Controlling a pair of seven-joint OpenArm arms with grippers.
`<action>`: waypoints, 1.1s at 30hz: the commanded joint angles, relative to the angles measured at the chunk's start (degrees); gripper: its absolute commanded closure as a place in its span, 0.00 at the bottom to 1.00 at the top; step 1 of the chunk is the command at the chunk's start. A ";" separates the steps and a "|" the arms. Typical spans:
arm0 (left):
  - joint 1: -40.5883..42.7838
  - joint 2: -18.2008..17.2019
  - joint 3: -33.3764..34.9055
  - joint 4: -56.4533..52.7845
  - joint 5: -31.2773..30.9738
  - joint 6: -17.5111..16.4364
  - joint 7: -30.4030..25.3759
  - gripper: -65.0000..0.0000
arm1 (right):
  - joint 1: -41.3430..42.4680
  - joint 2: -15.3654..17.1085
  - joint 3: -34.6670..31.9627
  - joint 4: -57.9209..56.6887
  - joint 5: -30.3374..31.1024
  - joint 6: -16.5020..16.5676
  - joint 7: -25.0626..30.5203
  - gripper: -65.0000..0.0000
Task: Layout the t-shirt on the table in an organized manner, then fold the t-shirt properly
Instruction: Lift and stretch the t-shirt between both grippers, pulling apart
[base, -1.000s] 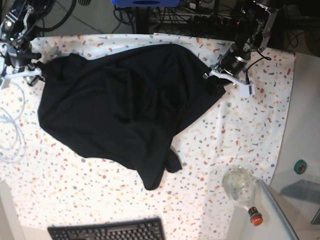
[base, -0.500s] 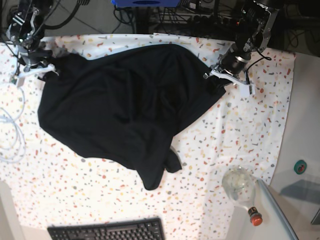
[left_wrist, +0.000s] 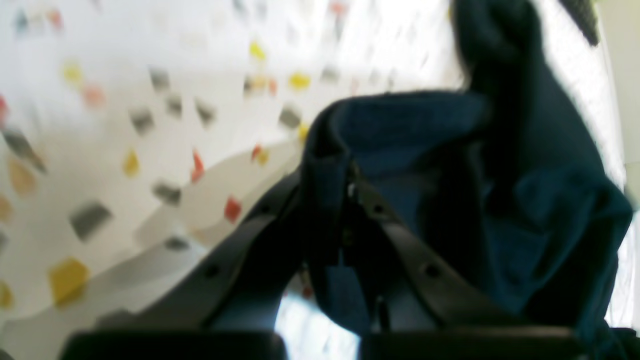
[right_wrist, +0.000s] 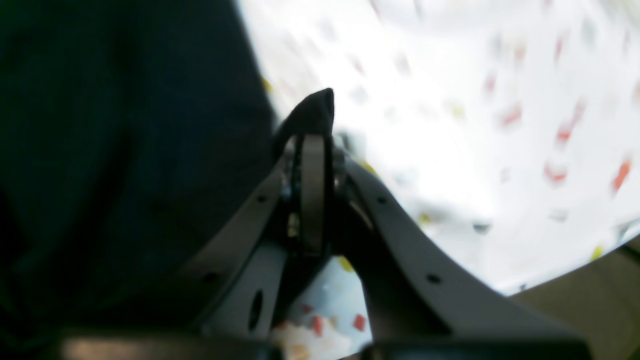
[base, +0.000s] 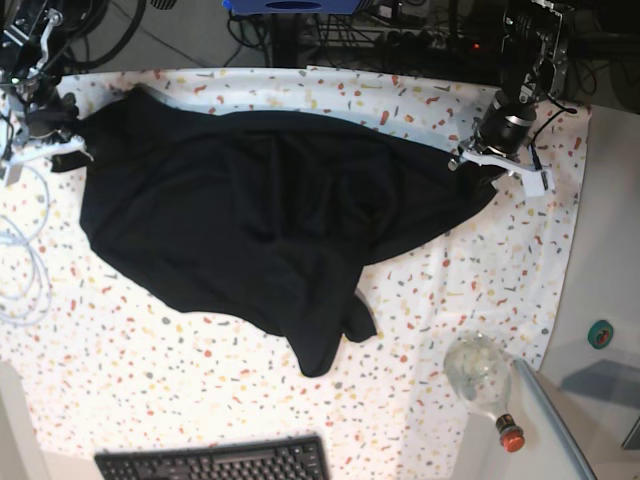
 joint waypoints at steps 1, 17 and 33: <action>-0.07 -0.64 -0.32 2.19 -0.39 -0.89 -1.14 1.00 | 0.41 0.04 0.21 2.80 0.42 0.14 0.26 1.00; -20.02 4.11 0.56 6.68 6.47 7.55 17.24 1.00 | 28.37 15.60 0.56 -8.63 0.07 -0.12 -12.58 1.00; -7.01 4.73 1.87 6.41 7.43 7.55 16.71 1.00 | 11.49 6.63 4.34 -8.89 0.25 -0.12 -12.40 1.00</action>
